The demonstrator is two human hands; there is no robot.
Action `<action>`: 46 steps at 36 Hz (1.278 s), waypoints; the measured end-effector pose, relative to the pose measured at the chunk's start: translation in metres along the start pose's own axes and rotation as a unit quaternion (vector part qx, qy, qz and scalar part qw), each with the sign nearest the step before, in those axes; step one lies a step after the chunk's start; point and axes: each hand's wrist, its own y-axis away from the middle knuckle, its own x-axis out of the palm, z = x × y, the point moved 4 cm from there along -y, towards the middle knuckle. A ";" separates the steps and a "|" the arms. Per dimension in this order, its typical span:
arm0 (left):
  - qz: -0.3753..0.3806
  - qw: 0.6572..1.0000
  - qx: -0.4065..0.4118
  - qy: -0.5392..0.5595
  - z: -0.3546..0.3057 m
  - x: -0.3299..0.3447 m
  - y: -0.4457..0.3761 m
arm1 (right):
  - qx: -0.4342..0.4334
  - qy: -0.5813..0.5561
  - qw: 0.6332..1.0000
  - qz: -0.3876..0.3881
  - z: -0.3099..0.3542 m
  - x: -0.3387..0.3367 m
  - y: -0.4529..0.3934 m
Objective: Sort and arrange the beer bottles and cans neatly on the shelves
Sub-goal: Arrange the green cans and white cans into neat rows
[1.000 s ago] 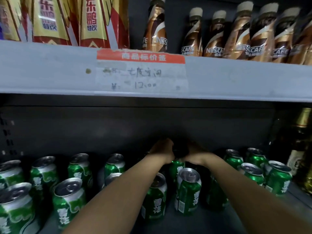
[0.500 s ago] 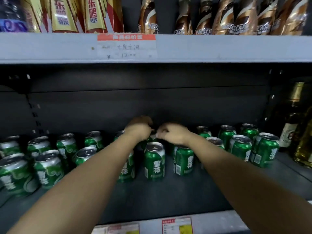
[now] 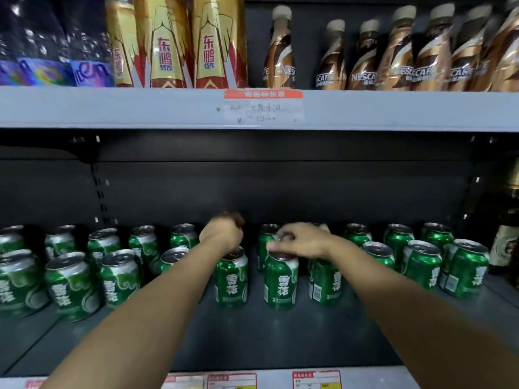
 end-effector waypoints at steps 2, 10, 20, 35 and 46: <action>0.016 0.999 0.028 -0.025 -0.007 0.004 -0.006 | 0.030 -0.054 0.997 -0.042 -0.006 -0.010 -0.009; 0.156 0.981 0.103 -0.055 -0.041 0.036 -0.035 | 0.003 -0.091 0.986 0.140 -0.003 0.005 -0.019; 0.137 0.982 0.098 -0.088 -0.053 0.057 -0.047 | -0.018 -0.074 0.986 0.147 -0.012 0.014 -0.022; -0.021 0.997 0.053 -0.044 -0.021 -0.013 -0.016 | 0.019 0.042 0.999 0.003 0.007 -0.004 -0.009; 0.056 0.998 0.009 -0.024 0.075 -0.053 0.024 | -0.077 0.135 0.988 -0.023 0.100 0.029 -0.006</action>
